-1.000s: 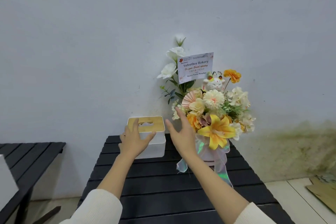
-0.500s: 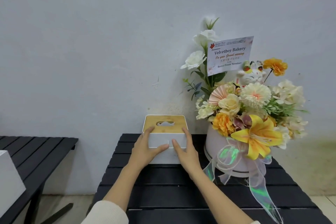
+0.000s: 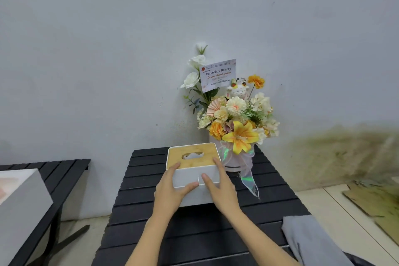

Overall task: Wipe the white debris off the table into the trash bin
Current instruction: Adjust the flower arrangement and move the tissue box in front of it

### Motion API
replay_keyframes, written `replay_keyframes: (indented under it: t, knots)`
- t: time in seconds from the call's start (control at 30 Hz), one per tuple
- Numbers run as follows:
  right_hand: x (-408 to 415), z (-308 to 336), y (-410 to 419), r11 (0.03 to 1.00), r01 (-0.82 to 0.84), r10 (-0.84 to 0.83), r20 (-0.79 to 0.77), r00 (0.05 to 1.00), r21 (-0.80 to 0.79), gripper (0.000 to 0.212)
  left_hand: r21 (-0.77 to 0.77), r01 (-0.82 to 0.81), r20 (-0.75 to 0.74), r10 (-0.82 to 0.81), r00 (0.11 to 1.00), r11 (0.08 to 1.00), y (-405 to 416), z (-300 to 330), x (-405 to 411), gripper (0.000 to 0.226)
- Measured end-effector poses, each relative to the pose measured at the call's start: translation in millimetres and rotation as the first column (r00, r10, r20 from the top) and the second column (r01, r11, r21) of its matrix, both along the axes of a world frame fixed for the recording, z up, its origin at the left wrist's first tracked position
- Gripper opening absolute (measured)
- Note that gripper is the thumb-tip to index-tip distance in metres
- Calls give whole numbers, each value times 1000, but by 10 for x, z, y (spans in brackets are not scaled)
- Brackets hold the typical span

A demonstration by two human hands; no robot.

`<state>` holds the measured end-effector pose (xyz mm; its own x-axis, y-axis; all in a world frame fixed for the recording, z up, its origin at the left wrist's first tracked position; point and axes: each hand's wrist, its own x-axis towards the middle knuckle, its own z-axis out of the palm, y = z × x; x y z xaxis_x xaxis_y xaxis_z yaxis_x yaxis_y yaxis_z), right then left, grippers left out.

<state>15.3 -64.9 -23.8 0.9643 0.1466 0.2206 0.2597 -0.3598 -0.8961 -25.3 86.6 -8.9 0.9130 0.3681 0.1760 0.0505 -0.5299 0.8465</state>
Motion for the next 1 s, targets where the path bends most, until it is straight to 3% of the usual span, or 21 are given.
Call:
replay_keyframes:
  t: [0.4, 0.6, 0.83, 1.0]
  knots:
    - [-196, 53, -1186, 984, 179, -178, -98, 979, 6, 58, 43, 141, -19, -140, 990, 989, -1132, 35, 70, 79]
    - [-19, -187, -1387, 990, 137, -129, -162, 978, 39, 50, 57, 135, -52, -132, 990, 989, -1328, -257, 199, 79]
    - [206, -228, -1489, 992, 128, -125, -135, 983, 17, 44, 116, 133, -53, -127, 990, 984, -1422, -386, 409, 82]
    - [438, 25, -1516, 914, 405, -401, -97, 911, 22, 46, 190, -24, 96, 6, 995, 982, -1391, -337, 526, 73]
